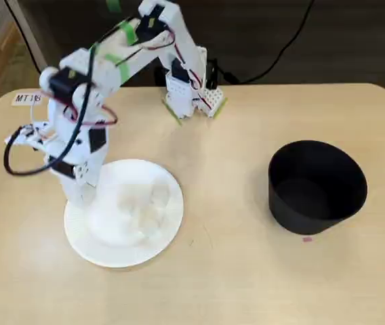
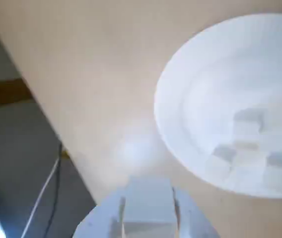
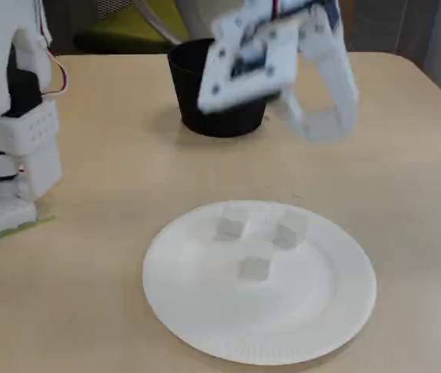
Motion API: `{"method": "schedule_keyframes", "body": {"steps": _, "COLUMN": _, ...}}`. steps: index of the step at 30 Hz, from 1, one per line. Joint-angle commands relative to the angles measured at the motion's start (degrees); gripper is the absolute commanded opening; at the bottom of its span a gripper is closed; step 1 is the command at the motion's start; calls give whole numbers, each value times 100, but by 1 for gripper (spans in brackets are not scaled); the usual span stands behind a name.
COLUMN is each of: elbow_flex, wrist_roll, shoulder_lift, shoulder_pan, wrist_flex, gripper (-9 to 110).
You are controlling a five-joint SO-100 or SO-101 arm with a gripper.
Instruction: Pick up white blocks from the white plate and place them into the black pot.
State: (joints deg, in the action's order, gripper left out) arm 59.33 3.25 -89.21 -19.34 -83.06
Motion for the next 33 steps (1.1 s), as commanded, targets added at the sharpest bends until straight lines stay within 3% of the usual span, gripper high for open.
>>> {"method": "schedule_keyframes", "body": {"steps": 1, "elbow_flex": 624, "wrist_roll": -826, "shoulder_lift": -1512, "shoulder_pan": 1854, "wrist_flex": 185, "gripper": -2}}
{"method": "schedule_keyframes", "body": {"steps": 6, "elbow_flex": 2259, "wrist_roll": -1960, "shoulder_lift": -2206, "shoulder_pan": 4491, "wrist_flex": 1160, "gripper": -2}}
{"method": "schedule_keyframes", "body": {"steps": 11, "elbow_flex": 3683, "wrist_roll": -2197, "shoulder_lift": -2030, "shoulder_pan": 5669, "wrist_flex": 2769, "gripper": -2}}
{"method": "schedule_keyframes", "body": {"steps": 23, "elbow_flex": 4157, "wrist_roll": -1626, "shoulder_lift": -1011, "shoulder_pan": 5669, "wrist_flex": 4157, "gripper": -2}}
{"method": "schedule_keyframes", "body": {"steps": 25, "elbow_flex": 4148, "wrist_roll": -1441, "shoulder_lift": -1046, "shoulder_pan": 5590, "wrist_flex": 4043, "gripper": 11}}
{"method": "schedule_keyframes", "body": {"steps": 28, "elbow_flex": 4140, "wrist_roll": -1169, "shoulder_lift": -1292, "shoulder_pan": 5432, "wrist_flex": 3647, "gripper": 21}}
{"method": "schedule_keyframes", "body": {"steps": 33, "elbow_flex": 4131, "wrist_roll": -914, "shoulder_lift": -1705, "shoulder_pan": 5133, "wrist_flex": 3085, "gripper": 25}}
